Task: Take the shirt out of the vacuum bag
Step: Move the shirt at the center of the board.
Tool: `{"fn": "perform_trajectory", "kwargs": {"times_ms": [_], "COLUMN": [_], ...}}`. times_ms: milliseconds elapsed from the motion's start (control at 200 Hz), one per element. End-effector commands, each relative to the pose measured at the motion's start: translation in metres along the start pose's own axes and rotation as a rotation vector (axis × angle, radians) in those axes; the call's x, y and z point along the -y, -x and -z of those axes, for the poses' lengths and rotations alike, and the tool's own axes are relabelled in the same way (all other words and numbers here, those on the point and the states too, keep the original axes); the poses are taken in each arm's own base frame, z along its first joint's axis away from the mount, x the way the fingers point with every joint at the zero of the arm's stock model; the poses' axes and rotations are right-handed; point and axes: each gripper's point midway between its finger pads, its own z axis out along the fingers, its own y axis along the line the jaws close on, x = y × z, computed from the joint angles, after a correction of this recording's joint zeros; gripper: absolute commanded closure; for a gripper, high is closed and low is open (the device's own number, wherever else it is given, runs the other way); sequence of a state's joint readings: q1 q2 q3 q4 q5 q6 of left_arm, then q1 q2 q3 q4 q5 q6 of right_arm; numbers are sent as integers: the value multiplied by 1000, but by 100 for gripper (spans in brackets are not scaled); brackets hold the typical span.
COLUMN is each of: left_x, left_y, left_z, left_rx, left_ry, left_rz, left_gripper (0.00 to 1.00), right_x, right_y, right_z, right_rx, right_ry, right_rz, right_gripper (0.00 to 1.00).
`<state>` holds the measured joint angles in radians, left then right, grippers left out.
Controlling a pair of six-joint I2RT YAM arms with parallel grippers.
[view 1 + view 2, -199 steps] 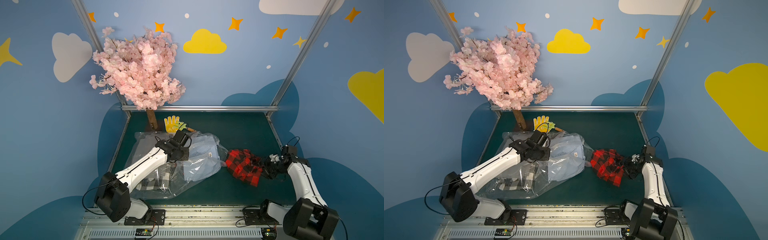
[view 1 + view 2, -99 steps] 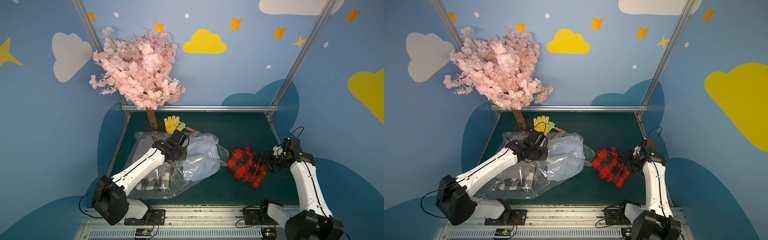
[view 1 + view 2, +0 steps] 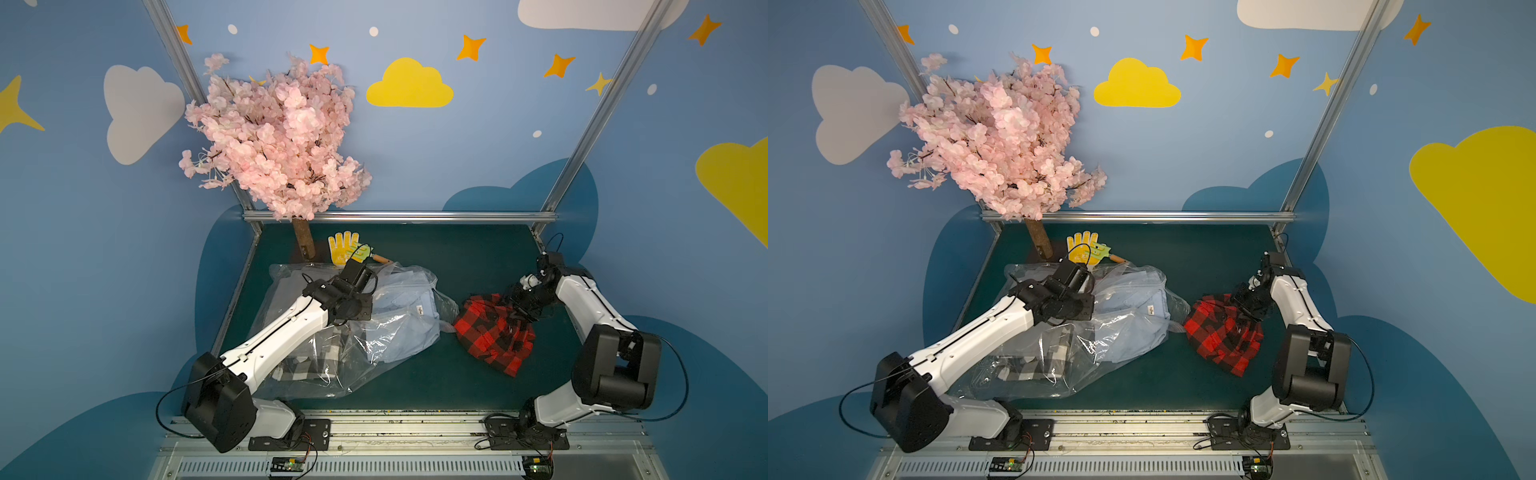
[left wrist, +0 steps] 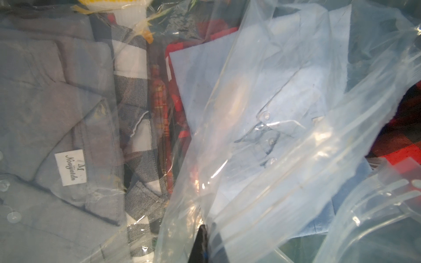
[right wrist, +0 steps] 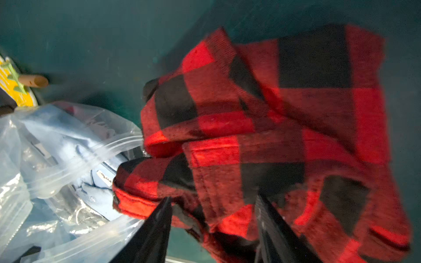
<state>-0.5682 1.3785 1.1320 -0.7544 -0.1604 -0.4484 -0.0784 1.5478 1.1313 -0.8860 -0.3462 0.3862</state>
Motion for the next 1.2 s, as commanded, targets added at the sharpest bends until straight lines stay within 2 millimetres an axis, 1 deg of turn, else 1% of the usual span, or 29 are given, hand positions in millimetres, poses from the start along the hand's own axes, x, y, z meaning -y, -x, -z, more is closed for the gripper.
{"fn": "perform_trajectory", "kwargs": {"times_ms": [0,70,170,250,365,445,546,631,791,861,911,996,1051,1111,1151,1196], "left_x": [-12,-14,-17,-22,-32,-43,-54,-61,-73,-77,-79,-83,-86,-87,-87,-87], "left_y": [5,7,11,14,19,24,30,36,46,48,50,49,48,47,47,46], "left_z": [10,10,11,13,19,24,32,39,51,54,55,55,55,55,56,55], "left_rx": [25,24,30,35,50,68,89,109,144,154,158,150,147,144,145,141], "left_ry": [34,32,32,36,45,60,65,80,98,100,98,115,127,129,129,131], "left_rz": [-5,2,8,14,33,59,85,96,112,120,121,116,116,117,116,117], "left_gripper": [93,93,93,93,93,93,93,93,93,93,92,93,93,93,93,93], "right_x": [-5,0,7,14,15,17,16,4,-29,-49,-63,-88,-98,-102,-100,-98], "right_y": [-35,-54,-73,-83,-95,-108,-122,-136,-168,-177,-178,-172,-170,-170,-171,-171], "right_z": [-10,-17,-25,-26,-29,-40,-62,-77,-102,-108,-110,-103,-95,-84,-76,-63], "right_rx": [-63,-82,-102,-122,-143,-186,-240,-275,-347,-366,-373,-355,-347,-351,-359,-347], "right_ry": [-4,-27,-56,-111,-132,-158,-171,-164,-124,-73,-34,36,63,74,76,77], "right_rz": [43,43,48,63,83,96,110,140,209,239,249,256,265,277,279,281], "right_gripper": [40,40,40,40,39,39,41,44,45,45,46,44,41,38,33,30]}}
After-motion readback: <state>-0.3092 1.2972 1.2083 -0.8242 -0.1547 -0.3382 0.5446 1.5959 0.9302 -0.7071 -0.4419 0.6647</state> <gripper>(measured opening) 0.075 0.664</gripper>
